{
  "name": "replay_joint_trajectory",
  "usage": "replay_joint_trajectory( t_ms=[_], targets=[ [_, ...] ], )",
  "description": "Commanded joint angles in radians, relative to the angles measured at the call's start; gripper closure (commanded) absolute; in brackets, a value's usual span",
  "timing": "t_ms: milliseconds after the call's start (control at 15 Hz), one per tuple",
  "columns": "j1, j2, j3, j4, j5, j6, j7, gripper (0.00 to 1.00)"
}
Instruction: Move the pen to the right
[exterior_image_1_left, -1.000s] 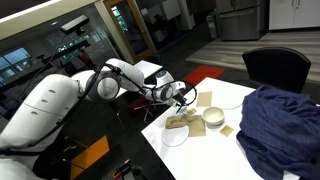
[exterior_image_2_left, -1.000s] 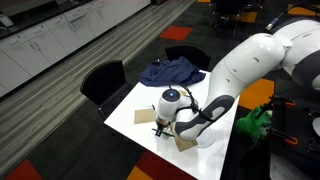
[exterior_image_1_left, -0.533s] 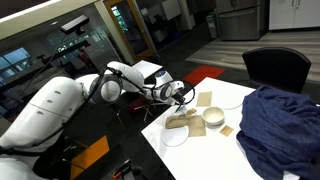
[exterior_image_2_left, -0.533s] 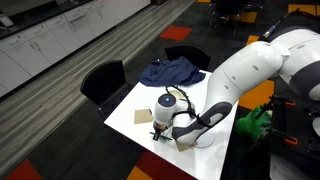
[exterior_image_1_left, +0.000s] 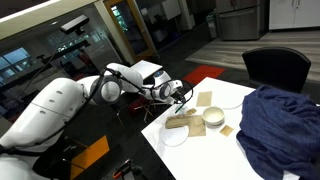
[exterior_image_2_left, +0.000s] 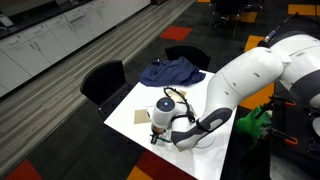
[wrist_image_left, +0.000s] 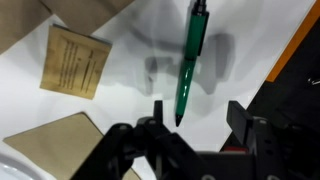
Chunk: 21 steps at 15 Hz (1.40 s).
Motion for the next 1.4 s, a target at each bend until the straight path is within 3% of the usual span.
replay_joint_trajectory(
  t_ms=[0, 533, 867, 1333],
  targets=[
    [0.049, -0.02, -0.043, 0.001, -0.007, -0.014, 0.053, 0.01],
    [0.162, -0.141, -0.156, -0.153, -0.01, 0.104, 0.136, 0.0],
    [0.195, -0.274, -0.168, -0.329, -0.012, 0.164, 0.131, 0.0],
    [0.266, -0.482, -0.246, -0.607, -0.007, 0.28, 0.123, 0.0]
  ],
)
